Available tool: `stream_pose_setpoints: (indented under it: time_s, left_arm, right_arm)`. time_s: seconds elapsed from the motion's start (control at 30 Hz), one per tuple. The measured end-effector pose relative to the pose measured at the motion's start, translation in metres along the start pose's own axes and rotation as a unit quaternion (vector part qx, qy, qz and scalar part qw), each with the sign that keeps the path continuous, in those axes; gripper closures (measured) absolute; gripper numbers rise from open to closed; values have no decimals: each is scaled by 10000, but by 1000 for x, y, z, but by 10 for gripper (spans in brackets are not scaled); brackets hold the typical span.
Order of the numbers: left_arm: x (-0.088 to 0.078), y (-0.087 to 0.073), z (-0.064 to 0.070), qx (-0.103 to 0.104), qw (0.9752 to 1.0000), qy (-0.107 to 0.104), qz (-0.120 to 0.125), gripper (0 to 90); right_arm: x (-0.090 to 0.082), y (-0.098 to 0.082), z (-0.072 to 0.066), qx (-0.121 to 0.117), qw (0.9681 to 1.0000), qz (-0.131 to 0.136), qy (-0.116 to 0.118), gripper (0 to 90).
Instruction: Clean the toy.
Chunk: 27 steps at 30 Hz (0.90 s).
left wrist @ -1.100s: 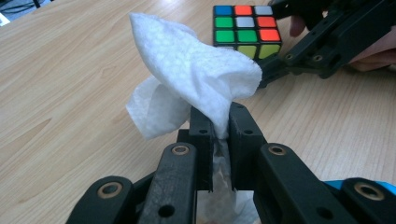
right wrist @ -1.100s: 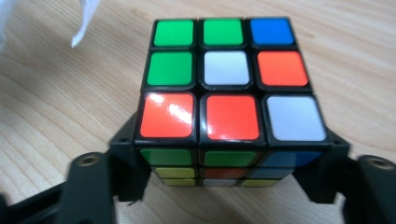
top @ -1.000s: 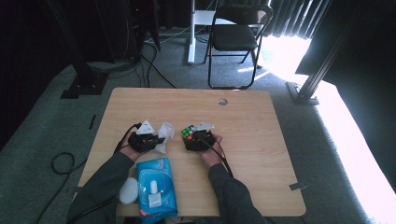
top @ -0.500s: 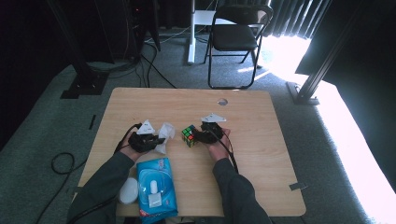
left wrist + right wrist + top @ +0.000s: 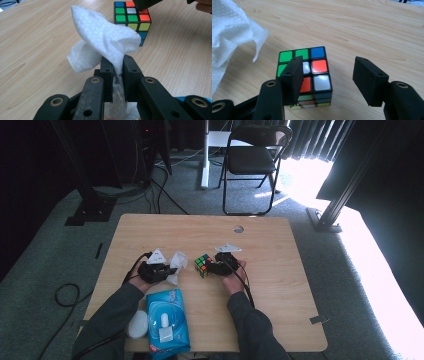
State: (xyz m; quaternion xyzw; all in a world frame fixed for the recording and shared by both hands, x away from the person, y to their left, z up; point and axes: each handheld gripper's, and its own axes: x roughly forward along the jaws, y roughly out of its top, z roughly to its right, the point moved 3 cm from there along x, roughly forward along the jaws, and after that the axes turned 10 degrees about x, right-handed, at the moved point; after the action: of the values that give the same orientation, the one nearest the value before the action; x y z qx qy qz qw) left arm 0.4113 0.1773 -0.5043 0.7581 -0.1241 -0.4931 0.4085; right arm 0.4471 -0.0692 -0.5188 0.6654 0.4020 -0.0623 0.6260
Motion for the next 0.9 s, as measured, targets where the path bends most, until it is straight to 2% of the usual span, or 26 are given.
stream_pose_setpoints:
  time_s: [0.13,0.23,0.3,0.47,0.57,0.67,0.73,0.83,0.9]
  left_arm:
    - [0,0,0,-10,10000,1,7,803]
    - [-1,0,-1,-6,10000,0,17,803]
    - [-1,0,0,-13,10000,-2,21,802]
    - [1,1,1,15,10000,-18,-4,801]
    - [0,2,0,20,10000,-5,12,801]
    - [0,2,0,14,10000,1,20,800]
    - [0,3,1,26,10000,-9,15,798]
    - [1,3,1,44,10000,-2,2,796]
    - [1,3,1,38,10000,-7,4,796]
  right_arm:
    - [-1,3,0,68,9998,121,-116,428]
    - [2,5,7,171,9995,58,-277,433]
    - [3,5,10,241,9995,34,-201,421]
    - [2,3,8,139,9998,-26,-139,395]
    - [2,2,8,250,9996,-27,-116,397]
    - [1,0,6,275,9996,-64,-18,410]
    - [1,1,5,240,9997,-49,-34,433]
    - [3,1,5,347,9994,-62,42,459]
    - [3,1,6,432,9988,-123,196,505]
